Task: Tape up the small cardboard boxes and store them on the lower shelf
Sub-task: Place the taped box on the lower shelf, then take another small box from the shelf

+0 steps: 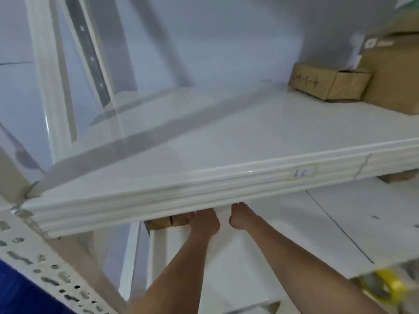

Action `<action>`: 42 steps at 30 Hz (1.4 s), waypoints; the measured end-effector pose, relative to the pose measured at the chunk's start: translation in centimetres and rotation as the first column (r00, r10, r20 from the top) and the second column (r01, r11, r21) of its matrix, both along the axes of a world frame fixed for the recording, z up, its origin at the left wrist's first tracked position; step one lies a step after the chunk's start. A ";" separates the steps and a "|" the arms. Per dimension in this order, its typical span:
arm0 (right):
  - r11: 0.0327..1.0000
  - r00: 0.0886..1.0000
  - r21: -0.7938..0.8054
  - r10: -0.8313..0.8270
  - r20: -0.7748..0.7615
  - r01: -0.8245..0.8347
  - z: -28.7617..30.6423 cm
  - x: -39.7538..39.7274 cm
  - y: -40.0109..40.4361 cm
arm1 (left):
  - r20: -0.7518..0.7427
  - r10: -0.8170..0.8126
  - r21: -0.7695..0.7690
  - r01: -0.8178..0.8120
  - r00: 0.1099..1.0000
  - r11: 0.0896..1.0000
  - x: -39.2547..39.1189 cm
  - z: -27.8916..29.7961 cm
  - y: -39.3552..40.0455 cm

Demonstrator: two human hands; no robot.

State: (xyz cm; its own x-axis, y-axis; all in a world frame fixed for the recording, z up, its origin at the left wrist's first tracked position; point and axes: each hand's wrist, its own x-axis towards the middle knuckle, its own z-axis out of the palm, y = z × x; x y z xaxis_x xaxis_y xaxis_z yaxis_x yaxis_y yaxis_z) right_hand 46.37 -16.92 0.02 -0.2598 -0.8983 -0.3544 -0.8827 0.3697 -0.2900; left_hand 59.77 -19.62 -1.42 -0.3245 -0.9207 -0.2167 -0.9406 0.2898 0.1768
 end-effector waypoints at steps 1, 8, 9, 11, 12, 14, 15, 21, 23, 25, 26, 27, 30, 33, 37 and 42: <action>0.999 0.999 -0.001 -0.038 -0.009 0.038 0.6 -1.6 1.4 | 0.024 -0.033 0.017 0.033 0.999 0.999 -1.5 0.7 0.7; 0.981 0.978 -0.007 -0.196 -0.069 0.196 4.9 -11.6 10.6 | 0.047 -0.225 -0.003 0.225 0.973 0.974 -11.6 6.1 6.8; 0.978 0.976 -0.016 -0.208 -0.068 0.207 5.5 -12.9 11.8 | 0.046 -0.242 -0.016 0.243 0.969 0.970 -13.0 6.7 7.7; 0.973 0.970 -0.024 -0.233 -0.070 0.231 6.4 -15.6 14.4 | 0.044 -0.274 -0.034 0.276 0.961 0.961 -16.2 7.7 9.8; 0.969 0.966 -0.026 -0.248 -0.072 0.247 6.8 -17.2 15.9 | 0.035 -0.289 -0.040 0.291 0.957 0.956 -18.0 8.1 10.9; 0.961 0.958 -0.034 -0.276 -0.075 0.274 7.5 -20.3 18.8 | 0.017 -0.318 -0.046 0.318 0.948 0.947 -21.6 8.8 13.5; 0.957 0.954 -0.042 -0.289 -0.077 0.287 7.8 -22.0 20.3 | 0.009 -0.329 -0.044 0.329 0.944 0.943 -23.4 9.1 14.9; 0.937 0.934 -0.056 -0.349 -0.076 0.346 9.9 -32.0 28.9 | -0.005 -0.370 -0.025 0.370 0.929 0.929 -33.8 11.0 23.2; 0.933 0.931 -0.068 -0.358 -0.077 0.353 10.7 -35.4 31.0 | -0.026 -0.374 -0.032 0.374 0.927 0.927 -37.1 11.8 25.2; 0.928 0.924 -0.080 -0.370 -0.093 0.363 11.2 -38.5 32.7 | -0.038 -0.382 -0.044 0.381 0.923 0.924 -40.1 12.1 27.1; 0.925 0.921 -0.079 -0.378 -0.096 0.372 11.4 -39.8 33.4 | -0.035 -0.385 -0.044 0.383 0.922 0.923 -41.3 12.1 27.9; 0.923 0.920 -0.073 -0.382 -0.091 0.377 11.4 -41.1 33.9 | -0.028 -0.384 -0.035 0.383 0.923 0.923 -42.3 12.1 28.4; 0.920 0.918 -0.065 -0.390 -0.067 0.386 11.0 -44.7 34.7 | -0.008 -0.380 -0.026 0.380 0.925 0.925 -45.9 11.7 29.2; 0.923 0.923 -0.071 -0.381 -0.047 0.377 10.3 -48.6 34.2 | 0.012 -0.377 -0.015 0.377 0.926 0.926 -49.7 10.9 28.7; 0.927 0.927 -0.056 -0.373 -0.038 0.371 9.1 -53.8 32.1 | 0.017 -0.366 -0.004 0.366 0.931 0.931 -55.6 9.1 26.9; 0.931 0.932 -0.085 -0.359 -0.054 0.354 7.6 -60.7 29.2 | -0.026 -0.362 0.003 0.362 0.932 0.932 -63.2 7.0 23.8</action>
